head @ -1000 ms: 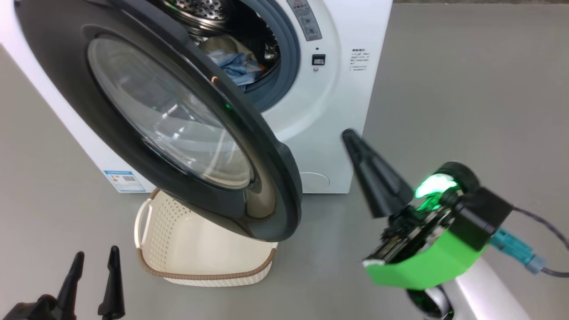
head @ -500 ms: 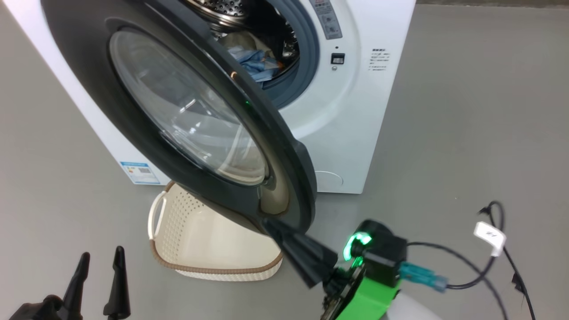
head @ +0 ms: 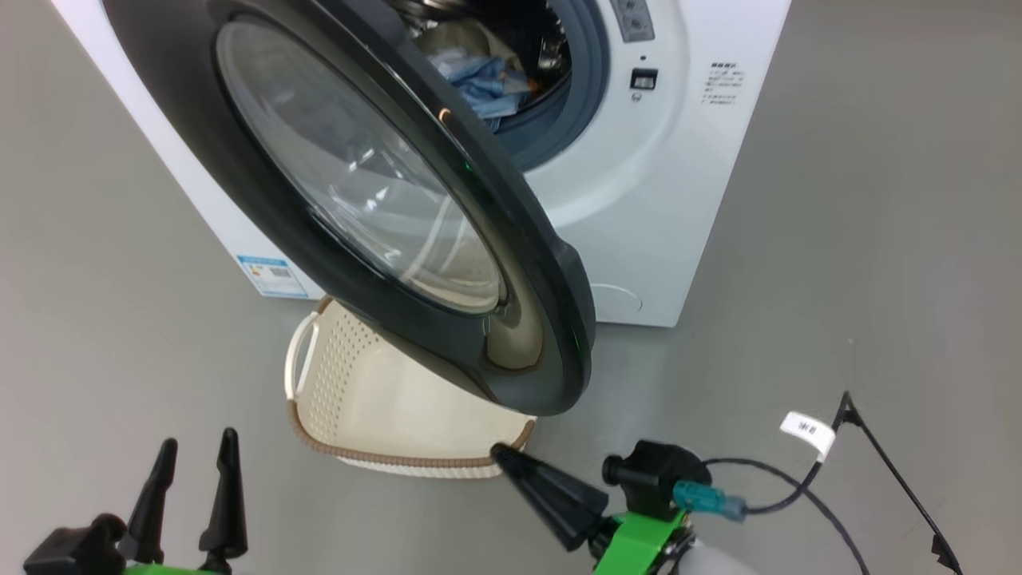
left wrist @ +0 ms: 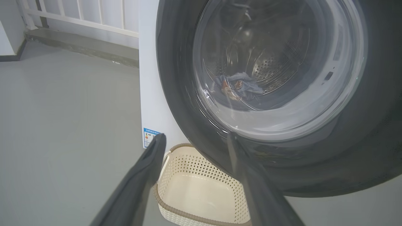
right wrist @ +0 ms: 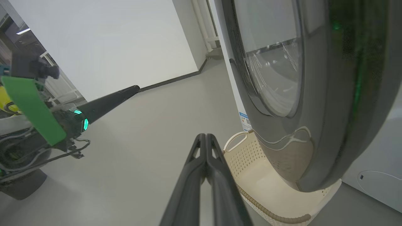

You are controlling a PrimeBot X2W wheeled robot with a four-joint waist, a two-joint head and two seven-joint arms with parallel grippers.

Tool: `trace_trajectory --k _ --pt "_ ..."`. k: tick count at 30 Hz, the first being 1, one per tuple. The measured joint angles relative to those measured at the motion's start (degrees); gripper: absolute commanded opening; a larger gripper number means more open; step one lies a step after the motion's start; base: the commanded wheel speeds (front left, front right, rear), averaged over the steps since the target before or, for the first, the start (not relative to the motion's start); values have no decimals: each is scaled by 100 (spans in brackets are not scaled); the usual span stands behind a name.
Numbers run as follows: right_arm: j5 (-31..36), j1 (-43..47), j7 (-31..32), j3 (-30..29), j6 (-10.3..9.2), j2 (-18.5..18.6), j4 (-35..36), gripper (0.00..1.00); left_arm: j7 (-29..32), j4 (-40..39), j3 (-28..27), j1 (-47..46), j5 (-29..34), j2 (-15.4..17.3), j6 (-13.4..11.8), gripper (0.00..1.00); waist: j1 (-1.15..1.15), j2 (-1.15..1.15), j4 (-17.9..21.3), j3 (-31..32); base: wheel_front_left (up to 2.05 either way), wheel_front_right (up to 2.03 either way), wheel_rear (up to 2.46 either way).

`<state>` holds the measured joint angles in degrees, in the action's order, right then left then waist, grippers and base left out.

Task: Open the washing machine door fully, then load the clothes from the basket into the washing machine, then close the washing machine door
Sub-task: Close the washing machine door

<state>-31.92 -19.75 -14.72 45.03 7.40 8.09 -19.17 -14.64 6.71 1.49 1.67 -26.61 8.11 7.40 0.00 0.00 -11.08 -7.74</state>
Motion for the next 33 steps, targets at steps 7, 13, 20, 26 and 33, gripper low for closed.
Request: trace_trajectory --k 7,13,20,26,33 --pt "92 -282 0 -410 0 -107 -415 0 0 32 12 -79 -30 -4 0 100 0 0 -14 -177 0 0 0" --pt "359 -439 0 -757 0 -176 -474 0 0 44 23 -226 -43 -4 0 100 0 0 10 -275 0 0 0" --pt "487 -605 5 -1284 1 -231 -438 0 0 40 37 -338 -47 -4 0 100 0 0 19 -439 0 0 0" --pt "671 -921 5 -1792 1 -220 -387 0 0 5 57 -524 -87 -21 0 100 0 0 11 -609 0 0 0" --pt "768 -1334 5 -2206 1 -154 -422 0 0 -30 148 -737 -98 -82 0 100 0 0 -44 -832 0 0 0"
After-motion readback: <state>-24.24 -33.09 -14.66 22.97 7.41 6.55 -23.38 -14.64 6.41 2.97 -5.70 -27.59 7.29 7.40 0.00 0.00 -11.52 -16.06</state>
